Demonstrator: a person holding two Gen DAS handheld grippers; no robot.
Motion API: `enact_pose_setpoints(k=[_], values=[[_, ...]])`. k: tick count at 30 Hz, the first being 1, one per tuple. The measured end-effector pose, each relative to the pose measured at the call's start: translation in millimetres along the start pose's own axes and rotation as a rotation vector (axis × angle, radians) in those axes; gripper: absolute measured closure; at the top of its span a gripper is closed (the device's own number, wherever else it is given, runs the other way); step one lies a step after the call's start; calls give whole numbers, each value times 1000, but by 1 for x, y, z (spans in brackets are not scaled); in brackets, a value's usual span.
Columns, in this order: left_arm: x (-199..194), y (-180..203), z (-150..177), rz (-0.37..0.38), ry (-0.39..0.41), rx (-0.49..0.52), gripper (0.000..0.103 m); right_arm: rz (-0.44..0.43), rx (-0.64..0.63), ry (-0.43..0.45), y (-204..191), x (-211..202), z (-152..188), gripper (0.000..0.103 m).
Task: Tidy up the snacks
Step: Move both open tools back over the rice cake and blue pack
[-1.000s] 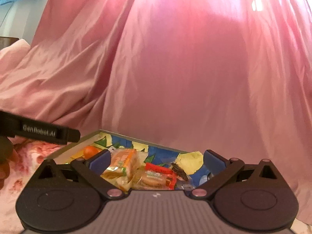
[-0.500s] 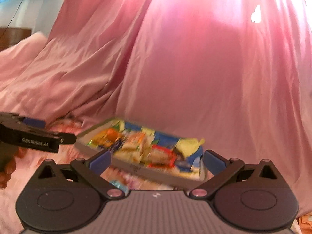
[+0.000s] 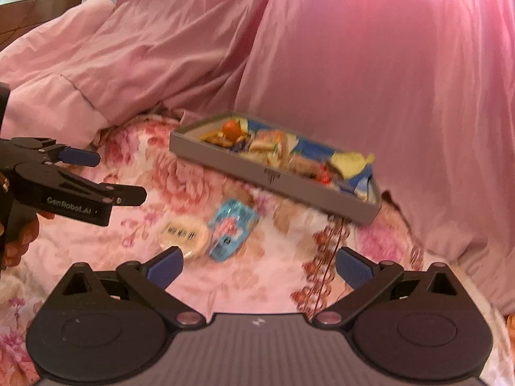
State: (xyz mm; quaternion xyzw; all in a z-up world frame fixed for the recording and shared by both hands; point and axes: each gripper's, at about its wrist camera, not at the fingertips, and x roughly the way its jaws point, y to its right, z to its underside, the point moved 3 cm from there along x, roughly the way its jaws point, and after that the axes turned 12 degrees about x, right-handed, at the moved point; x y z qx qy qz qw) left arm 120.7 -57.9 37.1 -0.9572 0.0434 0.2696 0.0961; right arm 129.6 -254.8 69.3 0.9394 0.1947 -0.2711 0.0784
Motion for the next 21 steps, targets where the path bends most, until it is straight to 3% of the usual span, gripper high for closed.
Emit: enact_pose_setpoints(k=[11,21], values=[[4,9,21,47,-75,74,1,-7,28,-141,-6,17,21,0],[14,9,21,89,-50,175,1,-1,45,-175,-7,30,24,0]])
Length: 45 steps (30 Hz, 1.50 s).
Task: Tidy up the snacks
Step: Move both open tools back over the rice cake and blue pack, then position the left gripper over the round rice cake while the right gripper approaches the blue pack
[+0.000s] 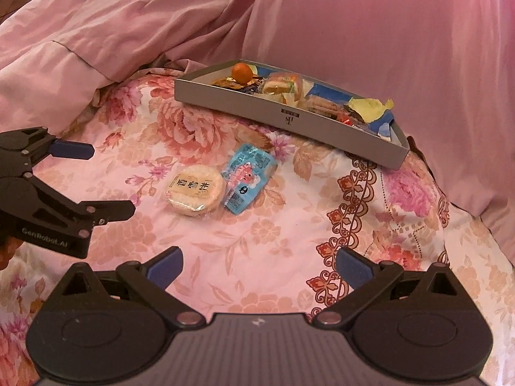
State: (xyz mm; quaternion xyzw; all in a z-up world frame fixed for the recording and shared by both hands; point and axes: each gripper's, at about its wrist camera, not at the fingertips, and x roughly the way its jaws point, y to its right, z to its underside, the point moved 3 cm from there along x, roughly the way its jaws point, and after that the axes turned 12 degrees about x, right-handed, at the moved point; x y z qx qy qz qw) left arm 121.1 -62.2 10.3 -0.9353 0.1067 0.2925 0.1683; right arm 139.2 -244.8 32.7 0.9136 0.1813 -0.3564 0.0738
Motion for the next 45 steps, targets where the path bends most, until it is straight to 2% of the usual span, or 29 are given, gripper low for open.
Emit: enact_pose_setpoints(k=[10,15,23,31,35,41,45], values=[[25,-11,5,10,-35,-2,1,9,43,-7,-3,31,-13,0],[33,-16,10,41,-42,-6,1,7,84,6,0,47,-24,0],[50,-9,7,96,-38,63,1,6,167,14,4,78,-38,0],[69,0,0,126,-33,153,1,-36,252,24,-5,118,-60,0],[78,3,-3,132,-23,185,1,-39,301,-1,-8,138,-67,0],[91,4,-5,142,-17,214,1,-35,418,-97,-7,168,-70,0],[97,6,-7,159,-15,243,1,-20,409,-130,-5,178,-72,0]])
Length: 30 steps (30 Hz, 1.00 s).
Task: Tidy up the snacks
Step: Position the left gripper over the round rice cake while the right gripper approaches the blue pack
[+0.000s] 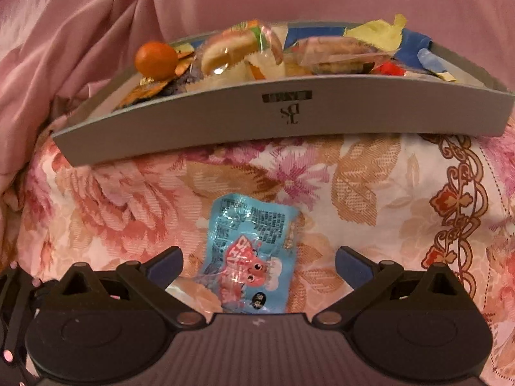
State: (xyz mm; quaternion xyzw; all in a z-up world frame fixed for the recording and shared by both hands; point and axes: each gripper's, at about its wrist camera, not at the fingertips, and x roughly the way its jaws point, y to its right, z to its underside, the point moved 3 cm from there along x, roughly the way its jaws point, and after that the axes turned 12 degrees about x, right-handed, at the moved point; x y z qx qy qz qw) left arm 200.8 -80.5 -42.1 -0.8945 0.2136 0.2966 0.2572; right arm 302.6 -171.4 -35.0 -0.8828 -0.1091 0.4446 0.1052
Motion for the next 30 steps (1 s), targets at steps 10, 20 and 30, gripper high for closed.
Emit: enact_pose_setpoints(k=[10,20,30], values=[[8,16,-11,109,6,68,7,56,-89,-4,-1,0,11,3],[13,26,-16,175,-3,95,19,29,-51,-11,23,-12,9,23],[2,38,-9,182,-71,62,19,-7,15,-42,59,-24,10,25]])
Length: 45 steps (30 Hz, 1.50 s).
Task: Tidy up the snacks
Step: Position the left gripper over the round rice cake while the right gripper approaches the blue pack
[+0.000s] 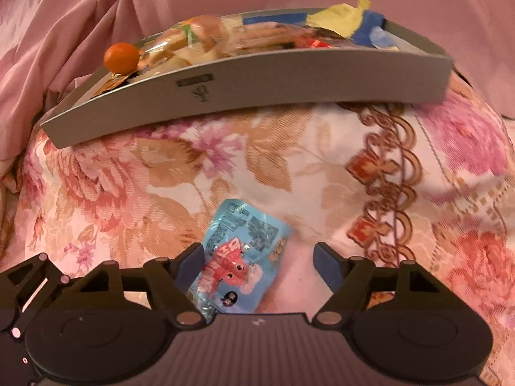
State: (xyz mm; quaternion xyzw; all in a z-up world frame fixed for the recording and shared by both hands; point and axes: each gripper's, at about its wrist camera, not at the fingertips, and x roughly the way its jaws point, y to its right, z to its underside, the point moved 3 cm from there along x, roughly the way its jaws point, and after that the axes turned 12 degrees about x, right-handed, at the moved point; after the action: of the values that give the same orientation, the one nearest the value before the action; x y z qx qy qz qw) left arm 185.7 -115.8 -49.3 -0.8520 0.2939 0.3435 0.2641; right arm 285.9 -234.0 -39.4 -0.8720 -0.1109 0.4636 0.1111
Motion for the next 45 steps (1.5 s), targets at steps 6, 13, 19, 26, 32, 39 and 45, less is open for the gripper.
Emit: enact_pose_setpoints(k=[6,13,19,26,32,39,45], values=[[-6,5,1,-29,-81,-54,19,-16,-27,-3,15,-7,10,25],[-3,6,-16,-66,-214,-72,17,-68,-104,19,21,-14,21,20],[4,2,-28,-126,-322,-52,12,-142,-159,52,29,-15,28,14],[15,18,-44,-123,-392,191,11,-220,-281,127,31,-14,37,9],[28,12,-49,-91,-368,245,4,-277,-317,216,40,-14,49,6],[36,3,-52,-33,-372,216,5,-321,-306,242,44,-13,52,5],[27,4,-47,-24,-358,110,23,-355,-284,241,50,-13,51,5]])
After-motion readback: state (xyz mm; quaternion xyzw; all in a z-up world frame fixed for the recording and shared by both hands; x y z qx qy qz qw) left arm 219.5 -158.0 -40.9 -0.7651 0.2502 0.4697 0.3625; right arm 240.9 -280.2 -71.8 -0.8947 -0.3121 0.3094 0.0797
